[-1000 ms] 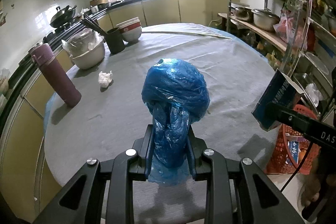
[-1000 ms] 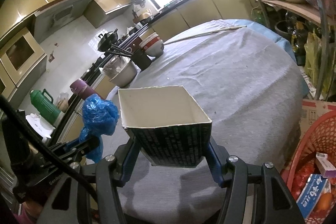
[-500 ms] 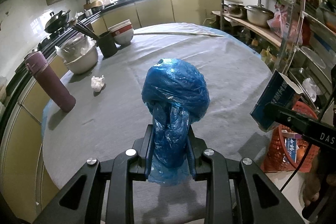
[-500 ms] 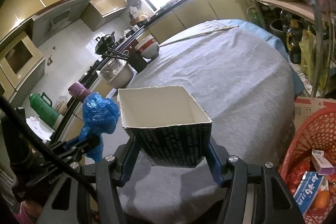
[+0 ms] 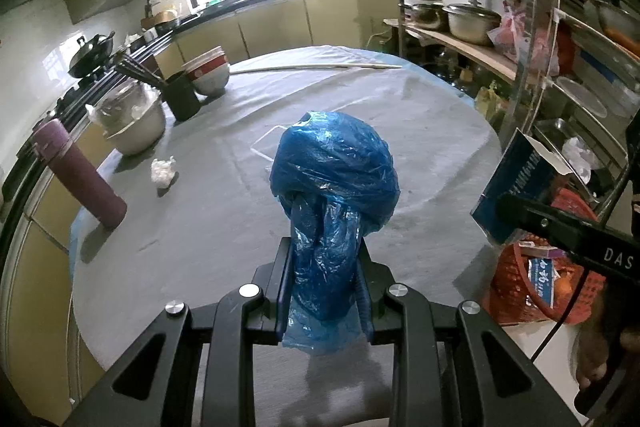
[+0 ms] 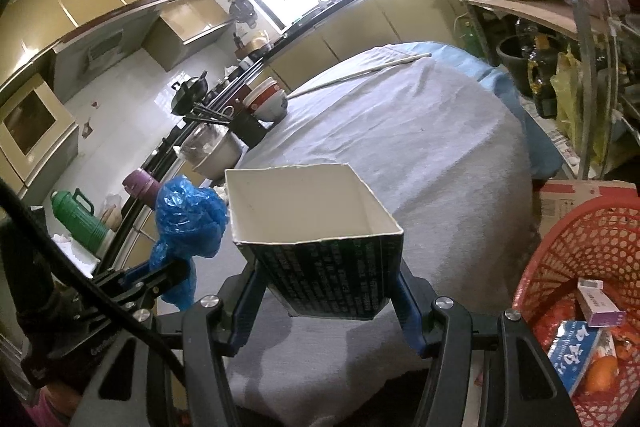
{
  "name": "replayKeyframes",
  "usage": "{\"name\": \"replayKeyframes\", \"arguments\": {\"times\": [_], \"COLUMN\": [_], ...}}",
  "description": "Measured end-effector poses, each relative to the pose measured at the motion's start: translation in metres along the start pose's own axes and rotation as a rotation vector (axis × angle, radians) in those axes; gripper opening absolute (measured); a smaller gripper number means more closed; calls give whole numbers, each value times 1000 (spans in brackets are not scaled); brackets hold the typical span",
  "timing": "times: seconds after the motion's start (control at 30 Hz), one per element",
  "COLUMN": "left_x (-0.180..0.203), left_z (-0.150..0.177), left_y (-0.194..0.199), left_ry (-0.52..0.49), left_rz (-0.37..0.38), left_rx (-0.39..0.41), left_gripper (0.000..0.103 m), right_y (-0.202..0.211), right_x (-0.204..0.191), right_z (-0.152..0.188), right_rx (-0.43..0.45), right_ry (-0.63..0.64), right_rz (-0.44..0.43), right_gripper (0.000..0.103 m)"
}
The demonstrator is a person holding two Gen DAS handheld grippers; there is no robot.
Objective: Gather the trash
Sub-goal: 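Carry the blue bag and blue-white box with both tools over the red basket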
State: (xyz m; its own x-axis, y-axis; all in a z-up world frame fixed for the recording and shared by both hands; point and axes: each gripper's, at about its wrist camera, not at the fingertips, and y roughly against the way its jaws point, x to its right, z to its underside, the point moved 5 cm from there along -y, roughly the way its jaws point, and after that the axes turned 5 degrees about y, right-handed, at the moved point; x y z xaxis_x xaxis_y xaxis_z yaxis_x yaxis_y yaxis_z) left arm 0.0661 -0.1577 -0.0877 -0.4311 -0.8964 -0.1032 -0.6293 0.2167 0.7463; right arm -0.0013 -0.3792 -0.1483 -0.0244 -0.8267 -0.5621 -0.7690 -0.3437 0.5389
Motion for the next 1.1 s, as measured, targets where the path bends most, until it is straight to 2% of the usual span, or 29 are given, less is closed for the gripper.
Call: {"name": "replayKeyframes", "arguments": {"times": [0.2, 0.53, 1.1], "left_x": [20, 72, 175], "left_z": [-1, 2, 25], "left_y": [-1, -3, 3], "left_ry": [-30, -117, -309], "left_rz": [31, 126, 333], "left_rx": [-4, -28, -89], "left_gripper": [29, 29, 29], "right_y": [9, 37, 117], "right_x": [17, 57, 166], "right_z": [-1, 2, 31], "right_rx": [13, 48, 118], "right_ry": [-21, -89, -287], "right_rz": [30, 95, 290], "right_gripper": [62, 62, 62]}}
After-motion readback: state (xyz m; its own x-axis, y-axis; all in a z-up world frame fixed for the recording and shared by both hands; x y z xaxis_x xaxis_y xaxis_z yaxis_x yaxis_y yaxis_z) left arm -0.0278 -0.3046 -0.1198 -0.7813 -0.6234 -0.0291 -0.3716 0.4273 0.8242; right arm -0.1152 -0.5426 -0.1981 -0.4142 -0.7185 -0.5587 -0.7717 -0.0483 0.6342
